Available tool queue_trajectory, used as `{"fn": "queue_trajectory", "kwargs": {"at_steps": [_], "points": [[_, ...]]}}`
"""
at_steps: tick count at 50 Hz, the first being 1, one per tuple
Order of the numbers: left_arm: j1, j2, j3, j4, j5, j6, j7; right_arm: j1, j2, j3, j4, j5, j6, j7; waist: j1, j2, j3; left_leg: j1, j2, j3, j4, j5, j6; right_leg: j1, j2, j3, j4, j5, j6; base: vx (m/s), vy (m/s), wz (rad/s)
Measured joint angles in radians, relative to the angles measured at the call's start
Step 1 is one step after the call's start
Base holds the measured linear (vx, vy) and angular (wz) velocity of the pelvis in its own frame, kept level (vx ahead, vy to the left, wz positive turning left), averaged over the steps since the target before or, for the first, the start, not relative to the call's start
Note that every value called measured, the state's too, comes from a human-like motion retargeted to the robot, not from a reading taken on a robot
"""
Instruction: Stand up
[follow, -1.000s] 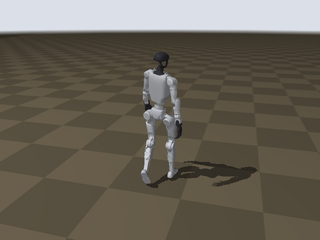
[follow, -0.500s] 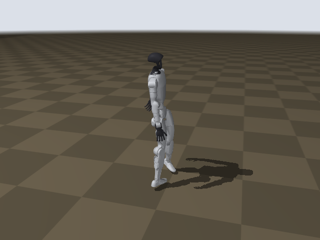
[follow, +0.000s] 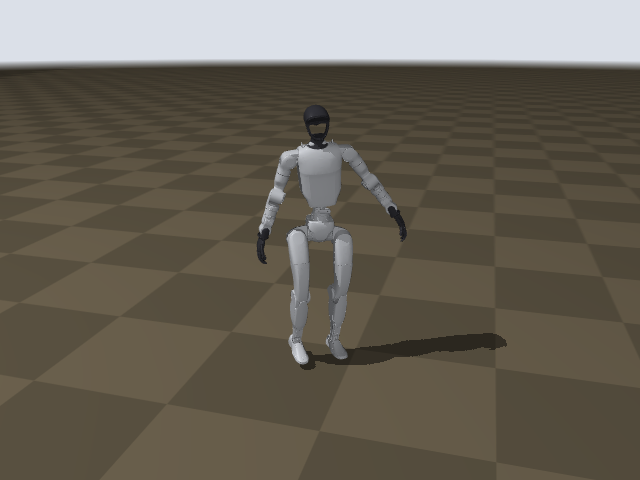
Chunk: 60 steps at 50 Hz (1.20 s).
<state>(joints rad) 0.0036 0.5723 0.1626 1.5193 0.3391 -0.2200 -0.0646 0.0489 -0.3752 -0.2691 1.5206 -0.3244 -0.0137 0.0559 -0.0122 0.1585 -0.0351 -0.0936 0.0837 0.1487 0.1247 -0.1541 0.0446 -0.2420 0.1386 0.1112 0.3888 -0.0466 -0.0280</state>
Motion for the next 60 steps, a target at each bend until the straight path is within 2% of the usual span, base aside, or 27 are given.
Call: {"fn": "queue_trajectory", "kwargs": {"at_steps": [5,7,8,10,15,21,25,28,30,32,33,34,35,37,38,40,43,48,52,55,57,60], "points": [[0.027,-0.107,-0.027,-0.011,0.004,0.01,-0.057,0.014,0.024,0.037,0.013,-0.061,-0.006,0.006,0.023,-0.02,-0.008,0.049,-0.022,0.163,-0.026,-0.029,0.007,0.103,-0.074,-0.173,-0.112,-0.064,-0.096,0.0,-0.12,-2.27],[0.029,-0.156,-0.056,-0.016,0.021,0.018,-0.093,0.019,0.034,0.047,0.024,-0.074,-0.006,0.009,0.034,-0.033,-0.007,0.071,-0.043,0.215,-0.036,-0.037,0.006,0.142,-0.104,-0.213,-0.17,-0.057,-0.077,0.05,-0.13,-2.21],[0.029,-0.18,-0.073,-0.018,0.031,0.022,-0.111,0.022,0.039,0.053,0.03,-0.078,-0.006,0.012,0.037,-0.042,-0.006,0.08,-0.057,0.233,-0.04,-0.04,0.004,0.16,-0.122,-0.228,-0.201,-0.081,-0.022,0.07,-0.19,-2.0],[0.022,-0.227,-0.116,-0.022,0.062,0.025,-0.141,0.031,0.05,0.064,0.042,-0.081,-0.008,0.023,0.034,-0.047,-0.001,0.107,-0.072,0.263,-0.055,-0.041,-0.001,0.179,-0.12,-0.241,-0.257,-0.082,-0.025,0.1,-0.23,-1.72],[0.004,-0.319,-0.211,-0.043,0.152,0.028,-0.147,0.054,0.062,0.061,0.053,-0.095,-0.008,0.039,0.012,-0.043,0.012,0.165,-0.088,0.323,-0.088,-0.032,-0.02,0.188,-0.057,-0.054,-0.327,-0.02,-0.052,0.13,-0.2,-1.22],[-0.026,-0.379,-0.339,-0.105,0.194,-0.001,-0.157,0.088,0.044,0.058,0.04,-0.075,-0.026,0.024,-0.061,0.0,0.001,0.182,-0.066,0.393,-0.093,-0.027,-0.048,0.187,-0.032,-0.03,-0.345,-0.005,-0.061,0.15,-0.13,-0.63],[-0.012,-0.377,-0.354,-0.198,0.263,-0.016,-0.125,0.095,0.04,0.035,0.066,-0.061,-0.014,0.017,-0.07,0.015,-0.004,0.188,-0.034,0.434,-0.051,-0.003,-0.1,0.179,-0.014,0.01,-0.33,-0.012,-0.083,0.19,-0.24,-0.33],[0.006,-0.361,-0.347,-0.24,0.259,-0.03,-0.079,0.084,0.039,0.053,0.086,-0.05,-0.017,0.005,-0.062,0.009,-0.007,0.167,-0.008,0.441,0.043,0.075,-0.132,0.178,-0.016,0.033,-0.32,-0.018,-0.102,0.17,-0.17,-0.24],[0.022,-0.352,-0.323,-0.253,0.253,-0.037,-0.072,0.065,0.038,0.064,0.093,-0.056,-0.012,0.003,-0.053,-0.005,-0.007,0.132,0.014,0.44,0.156,0.162,-0.132,0.178,-0.041,0.043,-0.315,-0.026,-0.107,0.18,-0.14,-0.2],[0.041,-0.345,-0.297,-0.251,0.237,-0.037,-0.071,0.046,0.041,0.074,0.087,-0.075,-0.012,-0.004,-0.026,-0.04,0.0,0.043,0.04,0.376,0.352,0.224,-0.059,0.185,-0.078,0.075,-0.308,-0.034,-0.114,0.21,-0.1,-0.44],[0.05,-0.341,-0.287,-0.244,0.223,-0.038,-0.072,0.037,0.043,0.082,0.08,-0.083,-0.018,-0.012,-0.009,-0.058,0.003,-0.024,0.052,0.326,0.469,0.223,0.021,0.19,-0.097,0.097,-0.306,-0.037,-0.116,0.24,-0.09,-0.47],[0.06,-0.335,-0.277,-0.234,0.211,-0.04,-0.074,0.027,0.044,0.092,0.071,-0.087,-0.023,-0.017,0.002,-0.063,0.004,-0.074,0.054,0.282,0.534,0.211,0.03,0.194,-0.102,0.105,-0.307,-0.04,-0.12,0.25,-0.08,-0.32],[0.07,-0.33,-0.268,-0.224,0.201,-0.042,-0.077,0.018,0.045,0.103,0.061,-0.091,-0.027,-0.022,0.011,-0.06,0.003,-0.114,0.051,0.24,0.572,0.192,0.004,0.197,-0.099,0.106,-0.309,-0.043,-0.127,0.26,-0.05,-0.32],[0.099,-0.323,-0.24,-0.198,0.205,-0.043,-0.074,0.0,0.045,0.111,0.038,-0.106,-0.035,-0.032,0.054,-0.052,0.003,-0.18,0.009,0.11,0.538,0.167,-0.096,0.209,-0.091,0.123,-0.312,-0.048,-0.136,0.25,-0.01,-0.54],[0.113,-0.32,-0.223,-0.182,0.213,-0.042,-0.069,-0.009,0.046,0.11,0.026,-0.115,-0.039,-0.037,0.078,-0.047,0.005,-0.209,-0.017,0.052,0.503,0.159,-0.112,0.215,-0.085,0.135,-0.313,-0.051,-0.14,0.26,0.01,-0.6],[0.146,-0.313,-0.193,-0.147,0.224,-0.035,-0.054,-0.027,0.049,0.114,0.002,-0.125,-0.05,-0.046,0.115,-0.04,0.011,-0.247,-0.043,0.004,0.409,0.136,-0.076,0.237,-0.078,0.148,-0.315,-0.062,-0.151,0.39,-0.01,-0.49],[0.186,-0.3,-0.149,-0.07,0.224,-0.03,-0.032,-0.066,0.053,0.134,-0.033,-0.122,-0.066,-0.051,0.159,-0.031,0.023,-0.29,0.039,0.102,0.273,0.113,0.004,0.271,-0.063,0.157,-0.315,-0.08,-0.169,0.37,0.0,-0.37],[0.242,-0.282,-0.066,0.089,0.222,-0.002,-0.028,-0.118,0.061,0.15,-0.094,-0.143,-0.088,-0.052,0.143,-0.002,0.02,-0.359,-0.003,0.033,0.007,0.118,0.034,0.321,-0.034,0.114,-0.314,-0.123,-0.207,0.48,0.03,0.22],[0.286,-0.263,-0.026,0.181,0.216,0.038,-0.021,-0.131,0.074,0.178,-0.138,-0.126,-0.108,-0.055,0.142,-0.012,0.02,-0.36,-0.03,-0.004,-0.016,0.166,0.072,0.347,-0.027,0.131,-0.281,-0.14,-0.231,0.66,0.06,-0.18],[0.33,-0.265,-0.003,0.181,0.207,0.072,-0.015,-0.116,0.087,0.184,-0.16,-0.121,-0.117,-0.049,0.162,-0.03,0.015,-0.354,-0.026,-0.002,0.055,0.172,0.1,0.362,-0.021,0.155,-0.234,-0.079,-0.232,0.7,0.07,-0.75],[0.334,-0.273,0.01,0.181,0.198,0.086,-0.016,-0.095,0.096,0.187,-0.159,-0.11,-0.119,-0.052,0.167,-0.031,0.011,-0.352,-0.011,-0.028,0.099,0.149,0.074,0.362,0.009,0.19,-0.175,0.032,-0.234,0.69,0.14,-0.66],[0.31,-0.283,-0.002,0.181,0.179,0.093,-0.027,-0.062,0.101,0.195,-0.113,-0.07,-0.113,-0.049,0.157,-0.021,-0.006,-0.31,0.0,-0.022,0.123,0.078,0.054,0.332,0.057,0.194,-0.03,0.264,-0.234,0.75,0.16,-0.13]]}}
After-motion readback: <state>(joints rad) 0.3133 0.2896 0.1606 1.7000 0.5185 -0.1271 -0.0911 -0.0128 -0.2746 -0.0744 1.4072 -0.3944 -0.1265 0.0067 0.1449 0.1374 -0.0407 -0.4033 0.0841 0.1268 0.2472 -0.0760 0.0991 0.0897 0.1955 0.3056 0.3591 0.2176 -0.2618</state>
